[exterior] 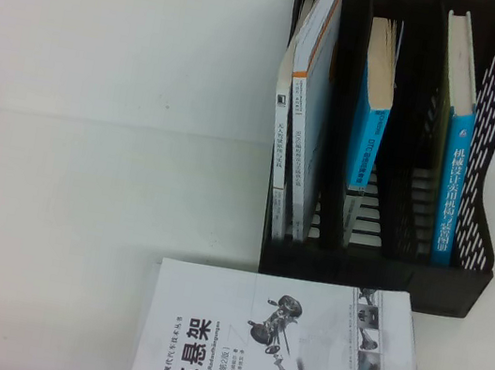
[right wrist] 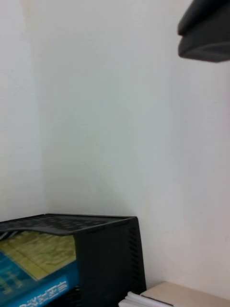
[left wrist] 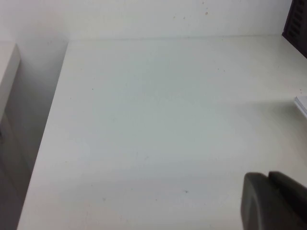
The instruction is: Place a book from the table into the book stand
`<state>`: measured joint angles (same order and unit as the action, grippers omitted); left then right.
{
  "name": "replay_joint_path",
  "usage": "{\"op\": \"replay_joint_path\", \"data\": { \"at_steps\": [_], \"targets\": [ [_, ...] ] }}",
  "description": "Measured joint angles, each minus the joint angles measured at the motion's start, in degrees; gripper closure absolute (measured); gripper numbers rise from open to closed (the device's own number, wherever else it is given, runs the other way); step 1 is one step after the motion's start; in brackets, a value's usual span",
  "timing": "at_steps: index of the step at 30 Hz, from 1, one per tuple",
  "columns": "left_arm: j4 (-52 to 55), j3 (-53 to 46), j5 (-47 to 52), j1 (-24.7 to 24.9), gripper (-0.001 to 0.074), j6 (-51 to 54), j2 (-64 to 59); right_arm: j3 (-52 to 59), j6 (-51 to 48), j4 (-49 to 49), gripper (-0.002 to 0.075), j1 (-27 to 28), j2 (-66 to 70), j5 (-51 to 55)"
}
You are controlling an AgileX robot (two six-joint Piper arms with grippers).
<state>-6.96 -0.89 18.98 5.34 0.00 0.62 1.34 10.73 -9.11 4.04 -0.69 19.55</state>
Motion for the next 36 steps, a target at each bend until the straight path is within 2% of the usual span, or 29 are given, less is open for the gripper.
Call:
{"op": "replay_joint_path", "data": {
  "at_steps": [36],
  "targets": [
    [1.4,0.0,0.0,0.0,0.0737,2.7,0.0,0.0,0.0,0.0,0.0721,0.0,0.0,0.0]
  ]
}}
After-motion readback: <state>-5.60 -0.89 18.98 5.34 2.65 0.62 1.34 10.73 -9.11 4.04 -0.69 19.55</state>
